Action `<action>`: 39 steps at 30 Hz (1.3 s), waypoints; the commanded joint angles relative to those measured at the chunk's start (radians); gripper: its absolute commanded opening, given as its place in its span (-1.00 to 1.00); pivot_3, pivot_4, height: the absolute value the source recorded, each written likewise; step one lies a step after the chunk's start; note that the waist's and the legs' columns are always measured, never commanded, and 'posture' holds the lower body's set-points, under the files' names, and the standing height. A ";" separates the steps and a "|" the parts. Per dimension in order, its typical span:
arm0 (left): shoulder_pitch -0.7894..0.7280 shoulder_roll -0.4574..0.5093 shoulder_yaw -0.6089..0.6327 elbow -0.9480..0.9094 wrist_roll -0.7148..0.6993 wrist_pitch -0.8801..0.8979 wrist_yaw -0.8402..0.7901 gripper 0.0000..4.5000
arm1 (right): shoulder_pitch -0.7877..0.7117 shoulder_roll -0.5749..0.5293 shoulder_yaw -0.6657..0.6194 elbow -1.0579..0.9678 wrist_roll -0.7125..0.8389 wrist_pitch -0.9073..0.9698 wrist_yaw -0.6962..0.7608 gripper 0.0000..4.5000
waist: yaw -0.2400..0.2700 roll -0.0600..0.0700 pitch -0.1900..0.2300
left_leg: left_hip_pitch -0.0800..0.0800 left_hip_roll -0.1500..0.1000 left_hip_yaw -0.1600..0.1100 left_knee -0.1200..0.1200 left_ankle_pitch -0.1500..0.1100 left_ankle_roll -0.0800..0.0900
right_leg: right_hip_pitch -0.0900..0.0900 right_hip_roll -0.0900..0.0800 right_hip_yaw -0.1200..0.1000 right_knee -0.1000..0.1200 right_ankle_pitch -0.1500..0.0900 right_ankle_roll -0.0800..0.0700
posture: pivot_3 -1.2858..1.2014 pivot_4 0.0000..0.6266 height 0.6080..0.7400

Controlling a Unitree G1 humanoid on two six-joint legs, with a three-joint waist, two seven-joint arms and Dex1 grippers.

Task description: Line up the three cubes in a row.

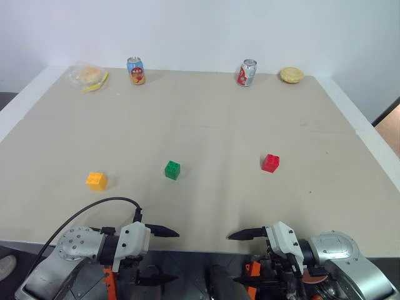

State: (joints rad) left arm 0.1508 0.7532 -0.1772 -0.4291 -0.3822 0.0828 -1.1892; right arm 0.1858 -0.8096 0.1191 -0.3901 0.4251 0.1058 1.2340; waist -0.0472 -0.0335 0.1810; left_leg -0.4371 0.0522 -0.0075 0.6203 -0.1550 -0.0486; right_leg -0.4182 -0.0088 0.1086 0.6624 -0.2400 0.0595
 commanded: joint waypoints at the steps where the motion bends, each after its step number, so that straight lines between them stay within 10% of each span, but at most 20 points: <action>1: 0.001 0.011 0.021 -0.029 -0.011 -0.035 -0.017 0.98 | -0.010 0.000 0.001 -0.020 0.008 -0.001 0.007 1.00 | 0.000 0.000 0.000 | 0.000 0.000 0.000 0.000 0.000 0.000 | 0.000 0.000 0.000 0.000 0.000 0.000 | 0.03 -0.52 0.94; 18: -0.080 -0.026 0.035 -0.042 -0.096 0.059 0.020 0.98 | -0.002 0.043 -0.038 -0.054 0.017 0.017 -0.081 1.00 | 0.000 0.000 0.000 | 0.000 0.000 0.000 0.000 0.000 0.000 | 0.000 0.000 0.000 0.000 0.000 0.000 | 0.03 -0.52 0.94; 32: -0.461 -0.439 0.049 0.127 -0.080 0.194 0.476 0.98 | -0.397 0.698 -0.251 -0.144 -0.322 0.361 -1.291 1.00 | 0.002 0.000 -0.001 | -0.002 -0.001 -0.003 0.003 0.005 0.001 | 0.001 0.002 0.000 0.002 0.007 0.002 | 0.03 -0.52 0.94; 39: -0.552 -0.545 0.033 0.229 -0.047 0.155 0.491 0.98 | -0.443 0.779 -0.276 -0.102 -0.402 0.509 -1.442 1.00 | 0.000 0.000 -0.001 | -0.003 -0.003 -0.004 -0.003 0.005 0.001 | 0.000 0.003 0.002 0.002 0.005 0.004 | 0.03 -0.52 0.94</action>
State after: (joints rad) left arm -0.3750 0.2201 -0.1453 -0.1943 -0.4304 0.2627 -0.7023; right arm -0.2387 -0.0366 -0.1600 -0.4853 0.0359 0.5980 -0.1922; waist -0.0472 -0.0332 0.1796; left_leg -0.4397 0.0491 -0.0118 0.6174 -0.1506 -0.0471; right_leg -0.4182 -0.0052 0.1106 0.6645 -0.2353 0.0635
